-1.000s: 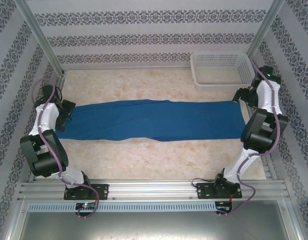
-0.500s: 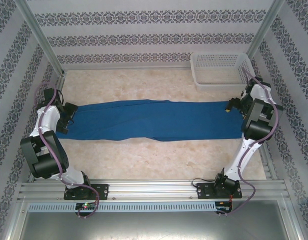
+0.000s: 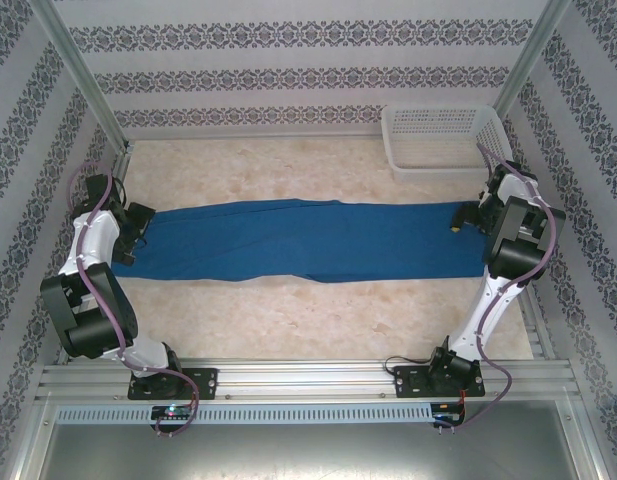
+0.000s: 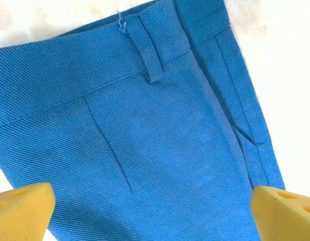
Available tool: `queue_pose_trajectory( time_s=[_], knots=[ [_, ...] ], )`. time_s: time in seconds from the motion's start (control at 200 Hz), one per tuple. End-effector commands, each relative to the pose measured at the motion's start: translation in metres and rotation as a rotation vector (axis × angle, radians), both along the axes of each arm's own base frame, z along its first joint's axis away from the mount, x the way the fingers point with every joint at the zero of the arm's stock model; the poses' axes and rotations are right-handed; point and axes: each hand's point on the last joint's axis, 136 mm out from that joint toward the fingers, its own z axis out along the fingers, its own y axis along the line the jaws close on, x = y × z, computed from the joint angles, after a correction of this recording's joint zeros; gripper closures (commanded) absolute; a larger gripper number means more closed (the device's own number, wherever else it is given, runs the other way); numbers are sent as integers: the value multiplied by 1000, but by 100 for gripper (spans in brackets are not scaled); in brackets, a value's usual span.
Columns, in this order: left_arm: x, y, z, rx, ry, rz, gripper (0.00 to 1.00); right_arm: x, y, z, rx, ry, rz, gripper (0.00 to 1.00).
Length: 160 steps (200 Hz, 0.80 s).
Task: Roll up the long pants
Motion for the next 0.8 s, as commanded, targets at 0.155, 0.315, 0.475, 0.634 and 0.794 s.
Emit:
queue_pose_trajectory(
  time_s=[0.155, 0.315, 0.475, 0.634, 0.794],
  knots=[
    [-1, 4, 4, 25, -22, 15, 0, 5, -27, 12, -48, 12, 10, 9],
    [-3, 5, 0, 27, -9, 18, 0, 1, -27, -1, -44, 37, 13, 10],
    [-3, 6, -1, 32, 0, 17, 0, -7, -10, -20, -15, 65, 11, 12],
    [1, 6, -1, 23, -1, 13, 0, -15, 7, -36, 2, 93, 28, 16],
    [1, 5, 2, 26, -2, 4, 0, -24, 20, -46, -6, 137, 60, 47]
  ],
)
